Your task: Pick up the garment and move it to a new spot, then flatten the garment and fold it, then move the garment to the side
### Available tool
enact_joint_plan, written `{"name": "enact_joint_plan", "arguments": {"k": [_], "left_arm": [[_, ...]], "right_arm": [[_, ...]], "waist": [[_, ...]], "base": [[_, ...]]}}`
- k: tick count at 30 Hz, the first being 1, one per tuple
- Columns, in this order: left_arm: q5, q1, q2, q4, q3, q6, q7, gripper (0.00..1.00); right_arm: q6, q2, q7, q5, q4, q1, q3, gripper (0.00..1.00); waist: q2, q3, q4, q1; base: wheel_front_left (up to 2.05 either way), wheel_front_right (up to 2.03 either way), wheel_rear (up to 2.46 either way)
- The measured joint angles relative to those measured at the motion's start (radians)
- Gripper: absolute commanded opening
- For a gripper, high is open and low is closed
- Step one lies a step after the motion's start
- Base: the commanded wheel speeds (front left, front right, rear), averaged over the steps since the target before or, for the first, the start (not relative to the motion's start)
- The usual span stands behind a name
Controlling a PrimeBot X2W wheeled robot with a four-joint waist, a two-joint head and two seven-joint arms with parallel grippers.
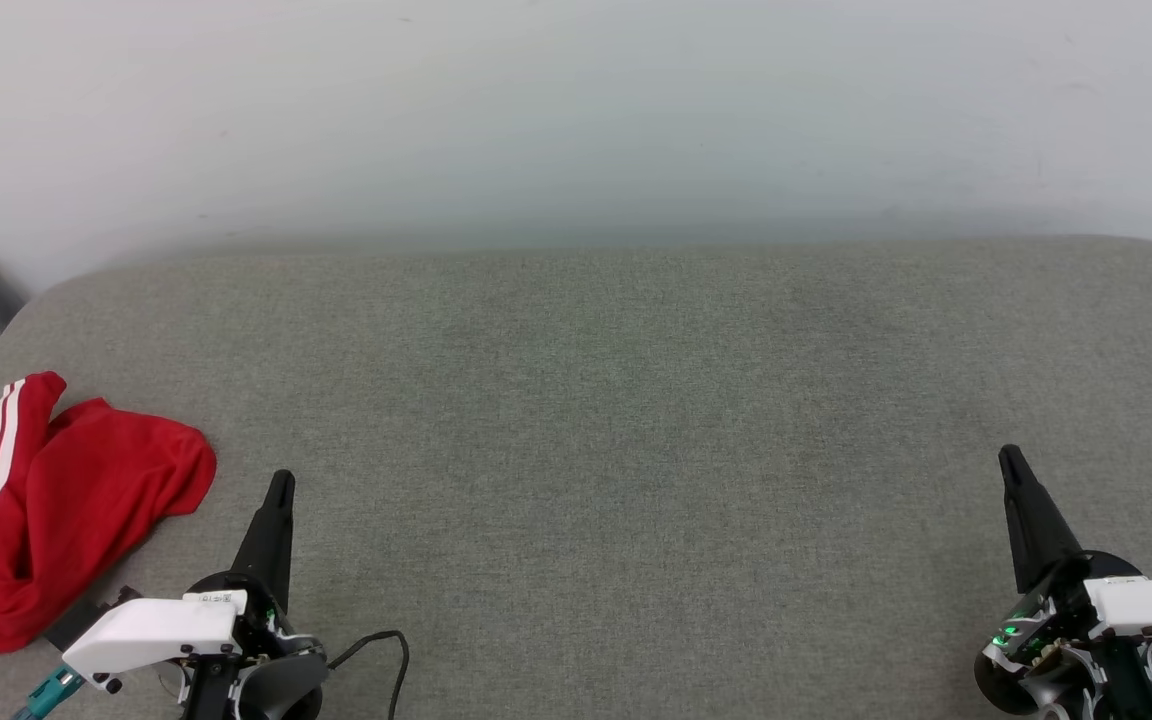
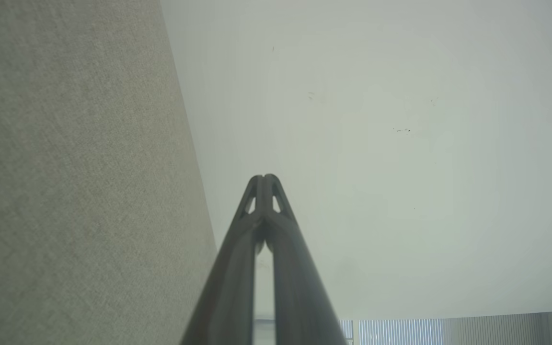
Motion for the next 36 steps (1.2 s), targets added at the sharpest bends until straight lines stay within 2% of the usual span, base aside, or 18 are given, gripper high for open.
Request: {"name": "enact_joint_plan", "arguments": {"k": [19,20,25,36], "left_arm": [[0.000,0.000,0.000,0.000,0.000,0.000,0.000,0.00],[0.000,0.000,0.000,0.001,0.000,0.000,0.000,1.00],[0.000,0.029,-0.002,0.030,-0.013,0.001,-0.005,1.00],[0.026,0.024,-0.002,-0.010,-0.072,0.001,-0.061,1.00]], "right_arm": [[0.000,0.000,0.000,0.000,0.000,0.000,0.000,0.00],[0.000,0.000,0.000,0.000,0.001,0.000,0.000,1.00],[0.000,0.001,-0.006,0.000,0.027,0.030,0.004,1.00],[0.000,0.001,-0.060,-0.025,-0.016,0.031,0.037,1.00]], "waist": [[0.0000,0.000,0.000,0.0000],[0.0000,0.000,0.000,0.0000],[-0.0001,0.000,0.000,0.0000],[0.0000,0.001,0.000,0.0000]], "base": [[0.00,0.00,0.00],[0.00,0.00,0.00],[0.00,0.00,0.00],[0.00,0.00,0.00]]}}
